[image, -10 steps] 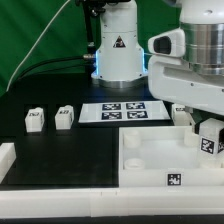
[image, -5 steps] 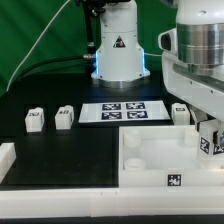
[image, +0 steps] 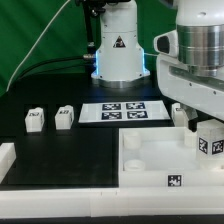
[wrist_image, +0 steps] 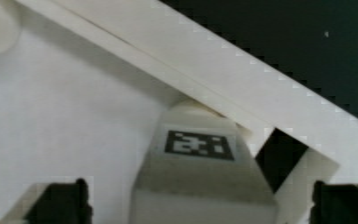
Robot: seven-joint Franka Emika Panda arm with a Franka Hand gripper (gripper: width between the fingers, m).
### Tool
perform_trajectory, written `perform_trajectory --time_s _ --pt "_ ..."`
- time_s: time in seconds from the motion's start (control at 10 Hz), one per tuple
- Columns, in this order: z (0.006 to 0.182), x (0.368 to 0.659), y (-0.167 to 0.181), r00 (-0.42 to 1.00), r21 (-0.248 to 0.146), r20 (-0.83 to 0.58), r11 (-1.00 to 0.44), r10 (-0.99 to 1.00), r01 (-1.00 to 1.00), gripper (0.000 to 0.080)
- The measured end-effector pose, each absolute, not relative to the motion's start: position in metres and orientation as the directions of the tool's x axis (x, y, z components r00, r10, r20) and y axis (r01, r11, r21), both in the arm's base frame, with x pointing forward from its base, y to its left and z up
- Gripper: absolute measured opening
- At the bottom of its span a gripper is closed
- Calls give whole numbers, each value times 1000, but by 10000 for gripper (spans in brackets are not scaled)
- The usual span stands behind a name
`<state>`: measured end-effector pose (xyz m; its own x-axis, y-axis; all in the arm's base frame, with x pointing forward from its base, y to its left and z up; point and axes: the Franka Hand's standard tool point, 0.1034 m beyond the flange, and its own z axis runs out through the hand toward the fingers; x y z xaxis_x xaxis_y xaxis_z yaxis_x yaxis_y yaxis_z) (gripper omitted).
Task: Assemble one leg
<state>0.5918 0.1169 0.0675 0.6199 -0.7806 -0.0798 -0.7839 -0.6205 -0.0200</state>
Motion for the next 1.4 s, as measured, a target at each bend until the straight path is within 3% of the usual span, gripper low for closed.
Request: perform_trajectory --time_s 0.4,0.9,1.4 --pt "68 592 118 929 -20 -52 -930 -366 -367 649" --pt "70 594 116 986 -29 -40 -987 160 159 649" --pt "70 594 116 978 -32 -38 -978 206 205 632"
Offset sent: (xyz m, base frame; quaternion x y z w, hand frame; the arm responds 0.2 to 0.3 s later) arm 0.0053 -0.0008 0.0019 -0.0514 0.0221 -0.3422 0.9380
